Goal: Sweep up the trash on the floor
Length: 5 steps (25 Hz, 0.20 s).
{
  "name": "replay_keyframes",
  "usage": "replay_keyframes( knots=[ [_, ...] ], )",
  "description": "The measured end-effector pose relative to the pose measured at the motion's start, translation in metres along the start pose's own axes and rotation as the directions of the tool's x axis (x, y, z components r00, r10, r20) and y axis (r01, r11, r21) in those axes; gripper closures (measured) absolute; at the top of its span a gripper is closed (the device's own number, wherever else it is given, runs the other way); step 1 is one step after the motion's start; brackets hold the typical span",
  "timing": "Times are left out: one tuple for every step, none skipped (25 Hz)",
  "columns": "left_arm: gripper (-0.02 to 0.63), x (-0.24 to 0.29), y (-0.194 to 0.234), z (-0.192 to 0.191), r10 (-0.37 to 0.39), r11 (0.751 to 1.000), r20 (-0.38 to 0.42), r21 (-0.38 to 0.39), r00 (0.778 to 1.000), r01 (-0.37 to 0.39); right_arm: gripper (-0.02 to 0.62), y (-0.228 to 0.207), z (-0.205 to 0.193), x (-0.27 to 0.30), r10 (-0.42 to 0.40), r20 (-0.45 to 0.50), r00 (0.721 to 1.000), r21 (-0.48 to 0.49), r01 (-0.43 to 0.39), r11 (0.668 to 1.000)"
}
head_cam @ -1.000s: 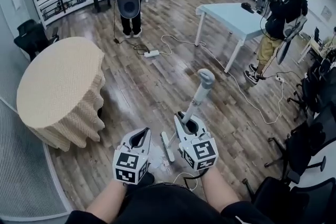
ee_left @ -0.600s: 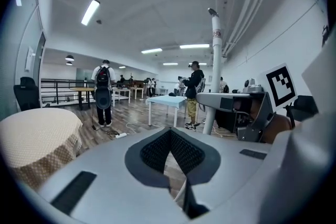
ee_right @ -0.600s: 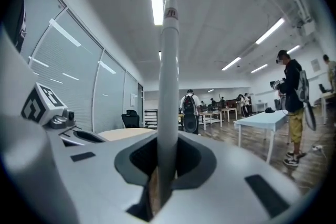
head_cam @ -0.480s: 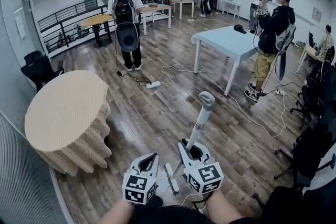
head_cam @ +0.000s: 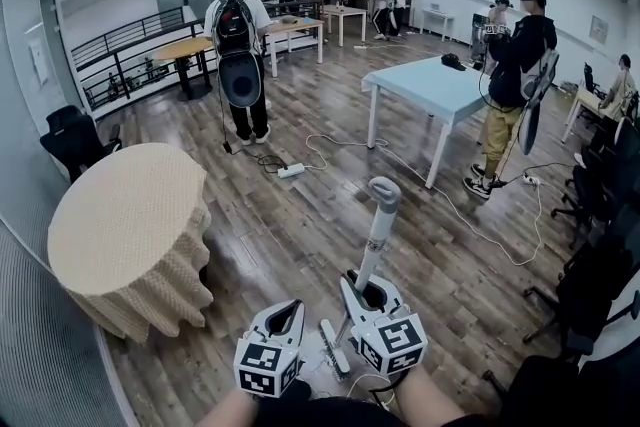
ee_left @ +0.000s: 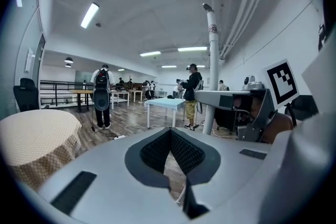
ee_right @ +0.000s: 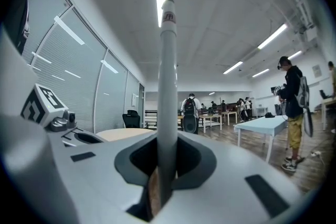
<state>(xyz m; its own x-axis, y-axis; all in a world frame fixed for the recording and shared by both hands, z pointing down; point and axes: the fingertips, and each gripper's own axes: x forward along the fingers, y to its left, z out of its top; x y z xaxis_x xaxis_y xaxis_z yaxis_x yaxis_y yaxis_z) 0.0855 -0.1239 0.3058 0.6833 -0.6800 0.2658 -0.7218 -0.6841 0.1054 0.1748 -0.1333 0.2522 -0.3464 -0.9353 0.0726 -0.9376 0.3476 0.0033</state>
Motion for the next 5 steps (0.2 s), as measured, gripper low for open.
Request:
replay_keyframes(
  knots=[
    [0.609,0.0000,0.0003,0.0002,0.001,1.000,0.001,0.003,1.000,-0.001,0.543,0.0012,-0.0006,0.0001,0.004,0.000,1.000,-0.003,-0.004,1.000],
    [0.609,0.0001,0.0007,0.0003,0.003,1.000,0.001,0.006,1.000,-0.003,0.543,0.0021,-0.0015,0.0005,0.007,0.000,1.000,-0.006,-0.007,1.000],
    [0.609,0.0004,0.0010,0.0003,0.005,1.000,0.001,0.008,1.000,-0.005,0.543,0.0029,-0.0026,0.0009,0.011,0.000,1.000,-0.007,-0.011,1.000],
    [0.609,0.0007,0.0013,0.0002,0.006,1.000,0.001,0.009,1.000,-0.006,0.543,0.0037,-0.0036,0.0011,0.014,-0.001,1.000,-0.009,-0.014,1.000],
    [0.609,0.0010,0.0016,0.0001,0.007,1.000,0.000,0.010,1.000,-0.007,0.543,0.0043,-0.0046,0.0013,0.017,-0.002,1.000,-0.010,-0.017,1.000]
  ],
)
